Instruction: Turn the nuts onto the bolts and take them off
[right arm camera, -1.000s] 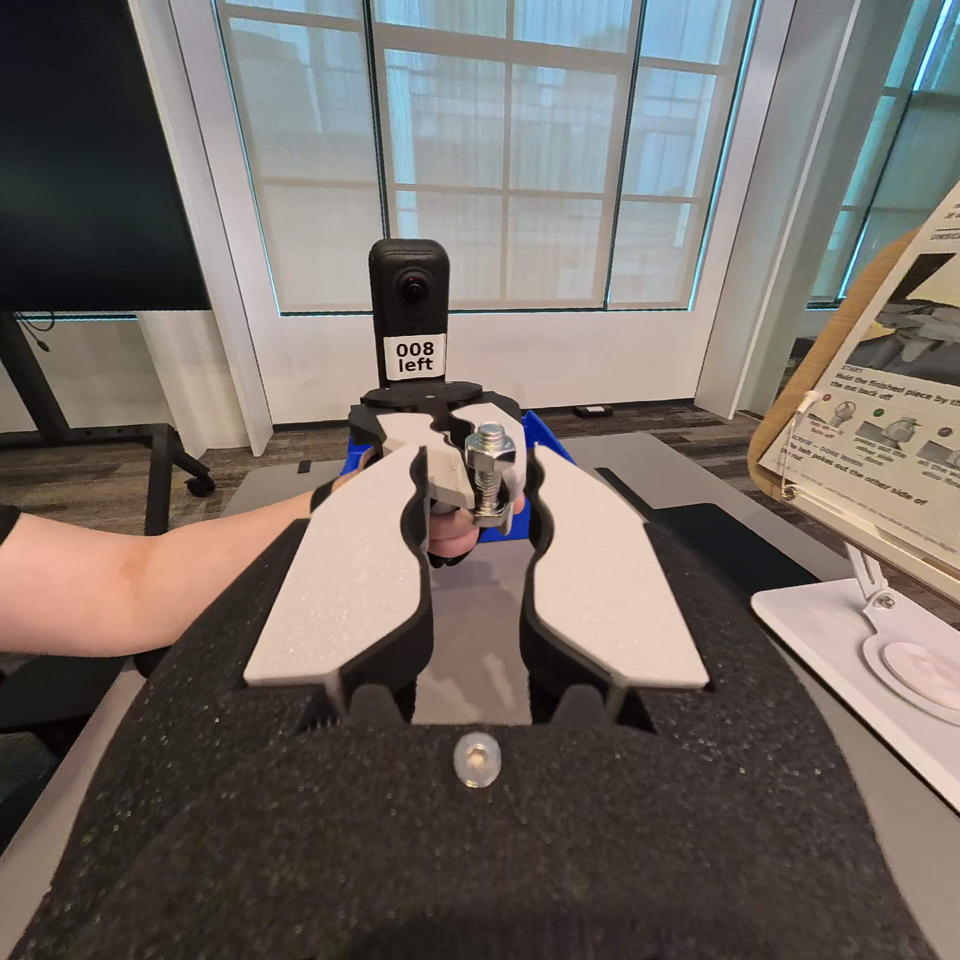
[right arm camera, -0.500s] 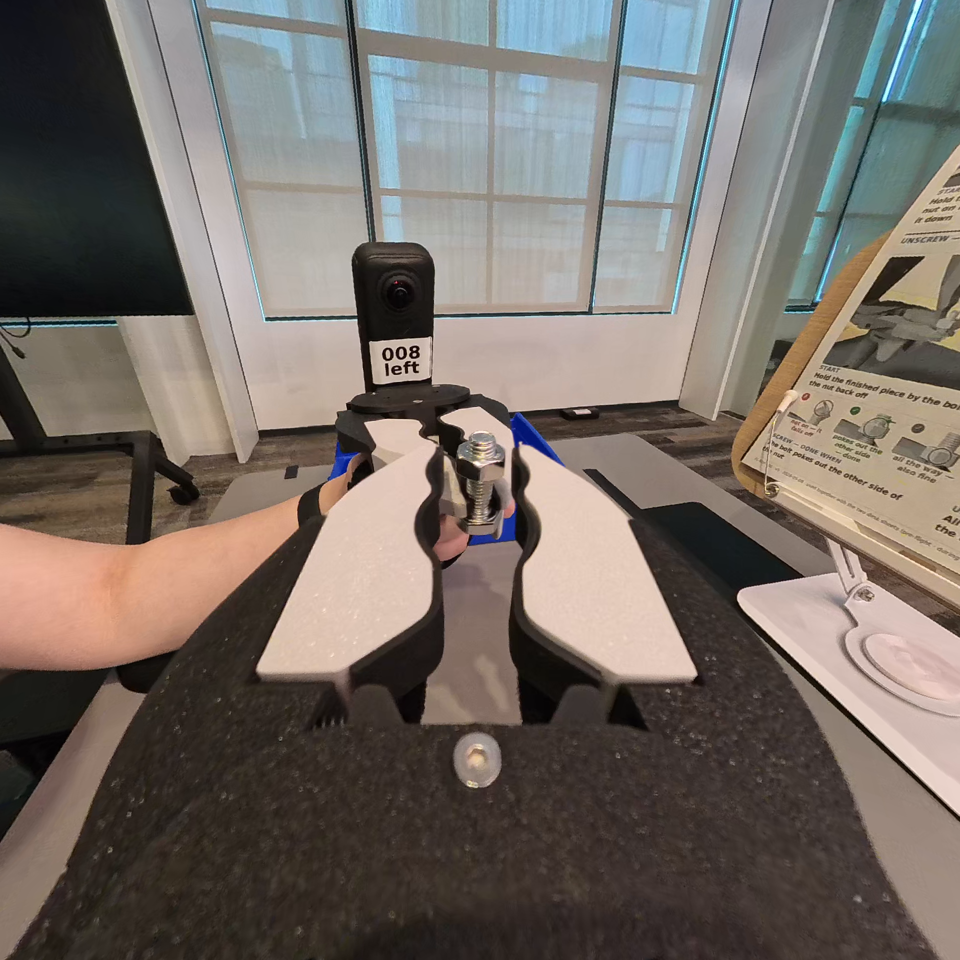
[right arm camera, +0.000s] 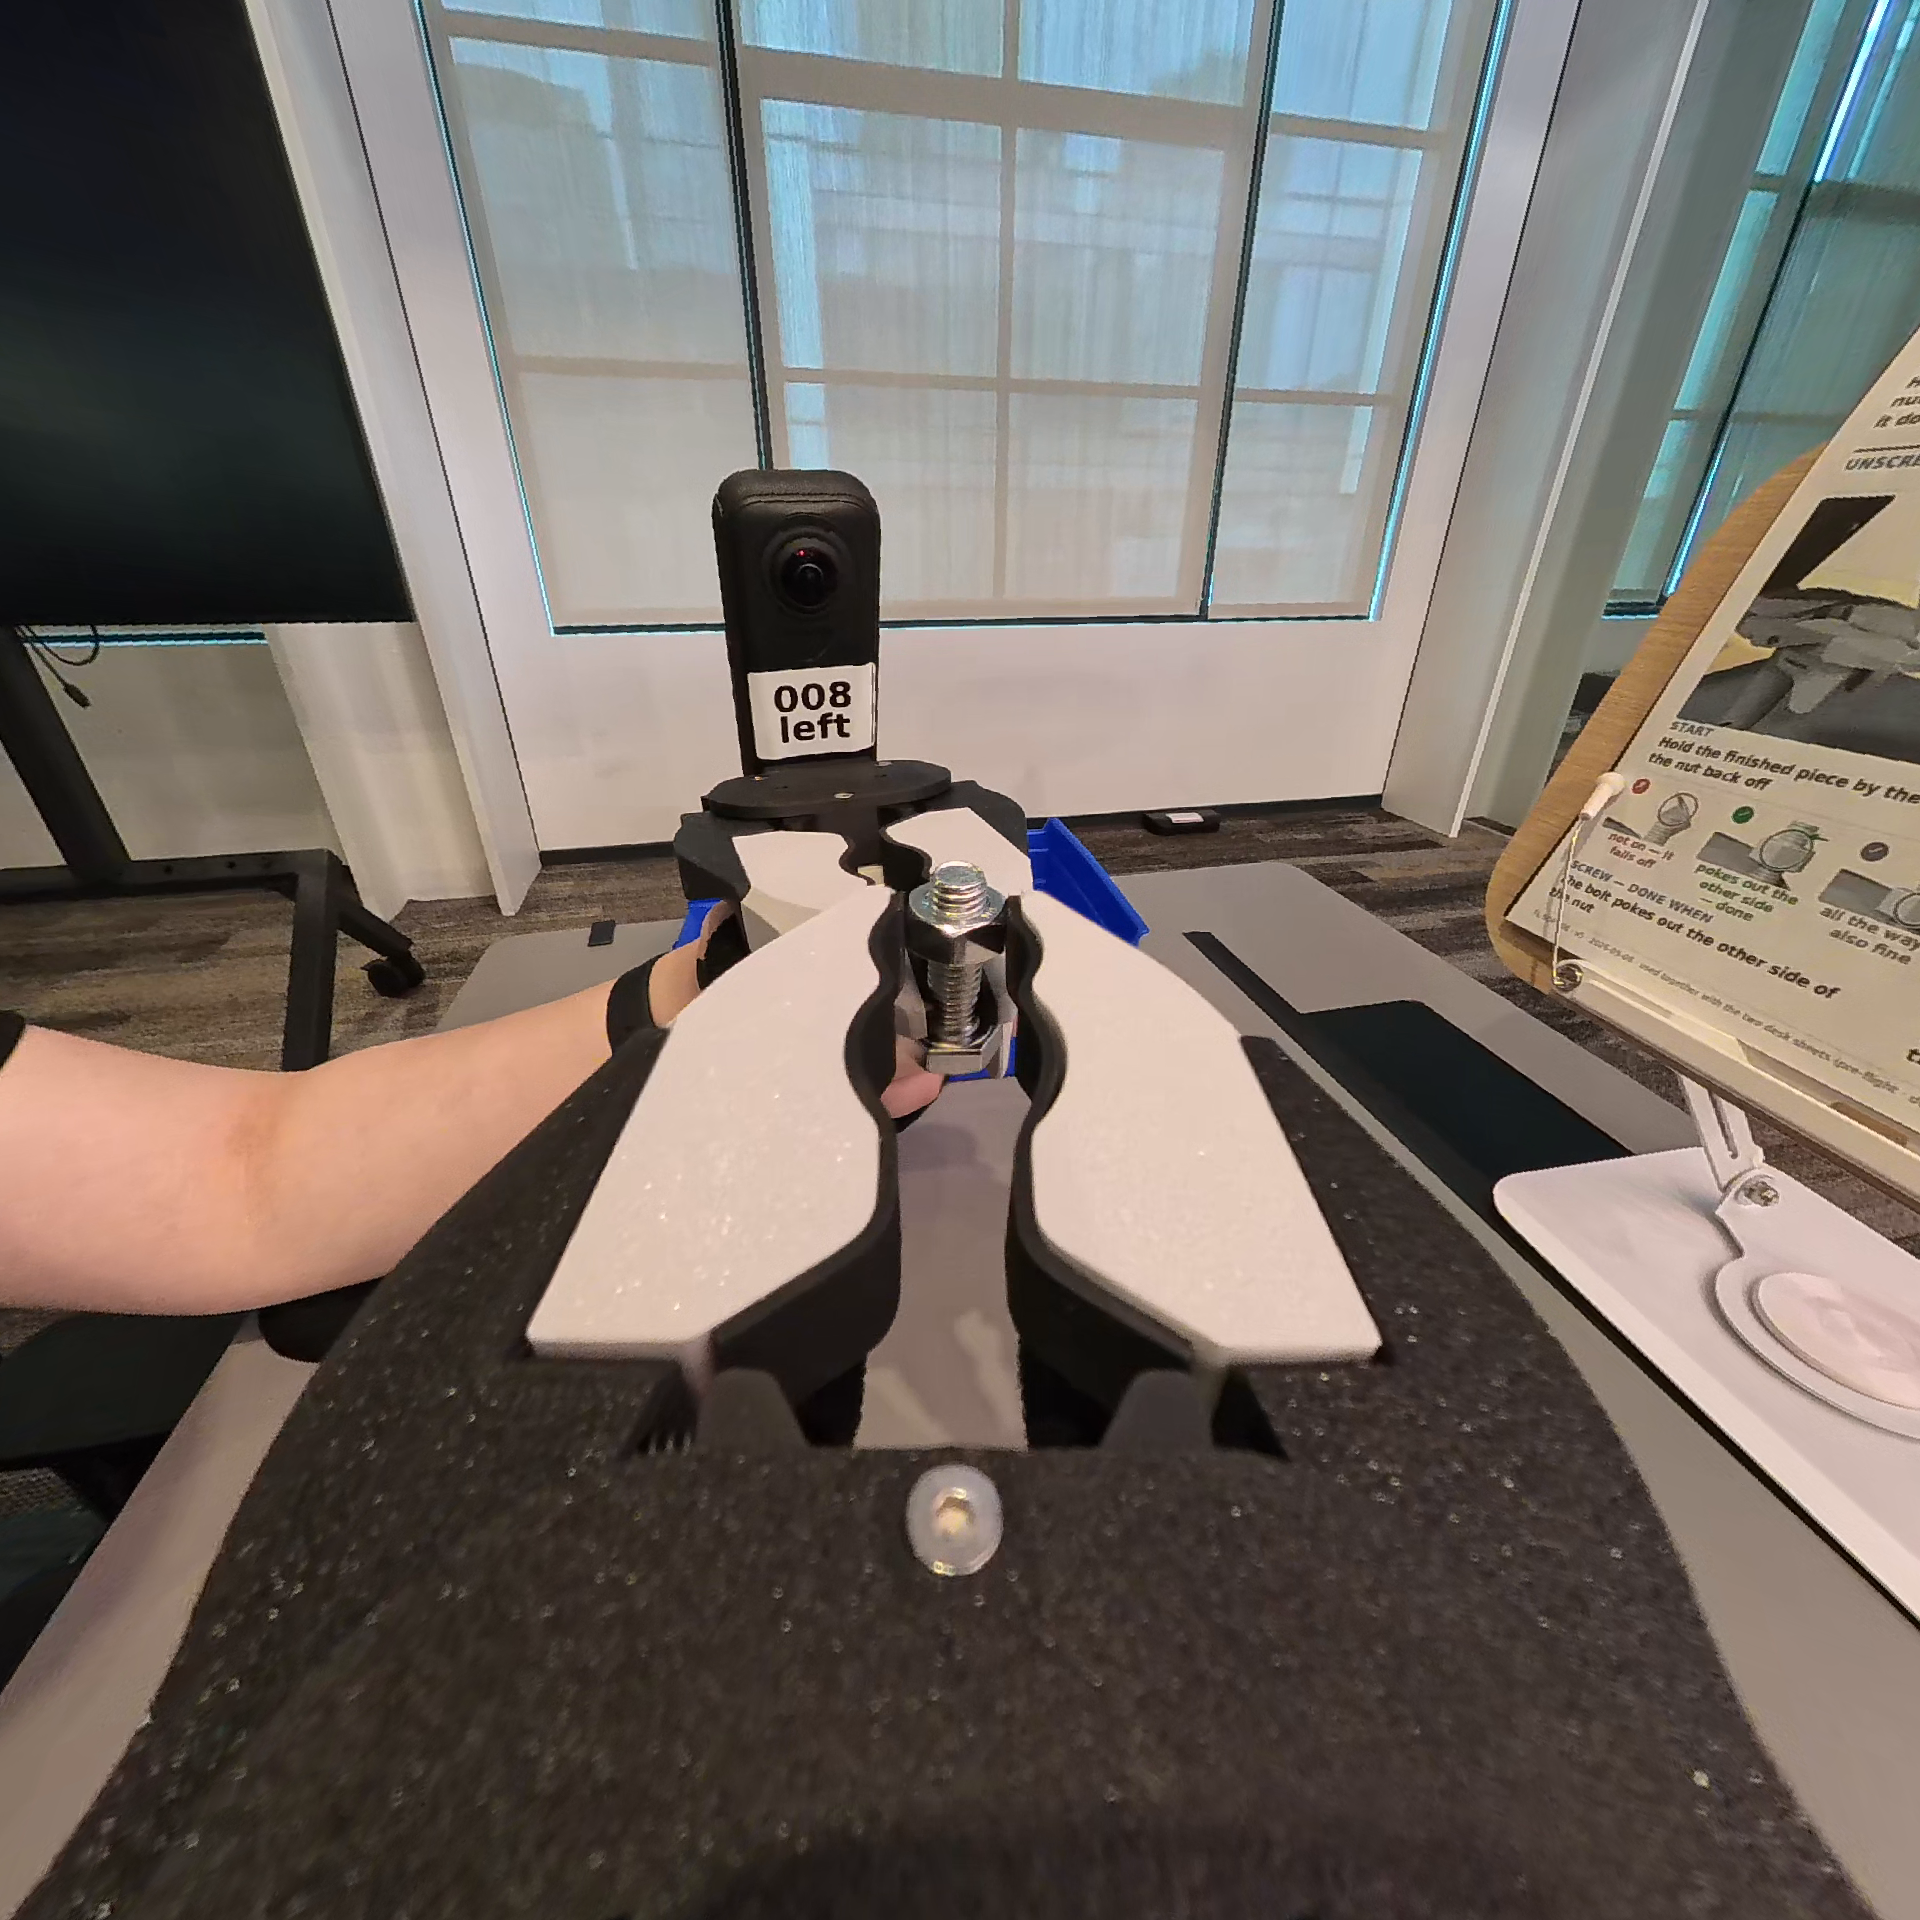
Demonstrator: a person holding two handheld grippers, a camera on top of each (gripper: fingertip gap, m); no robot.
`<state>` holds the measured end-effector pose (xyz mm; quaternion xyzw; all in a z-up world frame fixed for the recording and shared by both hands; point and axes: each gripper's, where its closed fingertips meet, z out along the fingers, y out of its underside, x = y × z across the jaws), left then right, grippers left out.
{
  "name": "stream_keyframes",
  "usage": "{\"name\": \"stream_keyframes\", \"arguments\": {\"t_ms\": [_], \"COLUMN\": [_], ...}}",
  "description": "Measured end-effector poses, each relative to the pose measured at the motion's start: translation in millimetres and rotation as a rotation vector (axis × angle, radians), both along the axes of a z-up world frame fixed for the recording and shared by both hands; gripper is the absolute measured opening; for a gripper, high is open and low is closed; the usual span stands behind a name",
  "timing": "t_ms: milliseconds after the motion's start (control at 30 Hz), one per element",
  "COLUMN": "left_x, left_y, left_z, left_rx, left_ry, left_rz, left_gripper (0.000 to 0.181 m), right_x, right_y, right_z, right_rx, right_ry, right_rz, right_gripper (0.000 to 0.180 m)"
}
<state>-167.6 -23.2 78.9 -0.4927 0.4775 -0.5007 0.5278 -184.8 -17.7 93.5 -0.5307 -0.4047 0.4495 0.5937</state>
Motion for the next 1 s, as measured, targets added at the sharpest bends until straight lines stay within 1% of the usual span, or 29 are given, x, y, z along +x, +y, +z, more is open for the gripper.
{"name": "stream_keyframes", "arguments": {"t_ms": [100, 167, 333, 467, 633, 700, 767, 867, 933, 1000], "left_x": [0, -1, -1, -1, -13, -20, -25, -29, -30, -30], "left_y": [1, 1, -1, 2, 15, 23, 29, 30, 31, 31], "left_z": [1, 4, 3, -4, -10, -15, -18, -9, -5, -5], "left_rx": [-0.003, 0.003, 0.003, 0.017, 0.005, 0.002, -0.011, -0.044, -0.051, -0.050], "left_ry": [-0.014, -0.033, -0.002, 0.054, 0.086, 0.111, 0.125, 0.083, 0.066, 0.074], "left_rz": [0.016, 0.031, 0.028, 0.056, 0.101, 0.140, 0.165, 0.163, 0.165, 0.169], "left_gripper": [0.010, 0.019, 0.039, 0.049, 0.050, 0.050, 0.050, 0.048, 0.048, 0.047], "right_x": [0, 1, 1, 3, 24, 44, 71, 131, 182, 241], "right_y": [0, 1, 4, 4, 5, 12, 23, 43, 57, 70], "right_z": [0, -1, -4, -4, 12, 21, 27, 29, 20, -2], "right_rx": [-0.012, -0.026, -0.048, -0.044, -0.022, -0.044, -0.076, -0.150, -0.224, -0.335], "right_ry": [0.008, 0.009, 0.020, 0.010, -0.004, -0.019, -0.081, -0.195, -0.283, -0.408], "right_rz": [0.007, 0.014, 0.025, 0.021, -0.042, -0.109, -0.199, -0.365, -0.498, -0.655], "right_gripper": [0.017, 0.017, 0.017, 0.017, 0.017, 0.017, 0.017, 0.018, 0.017, 0.017]}}
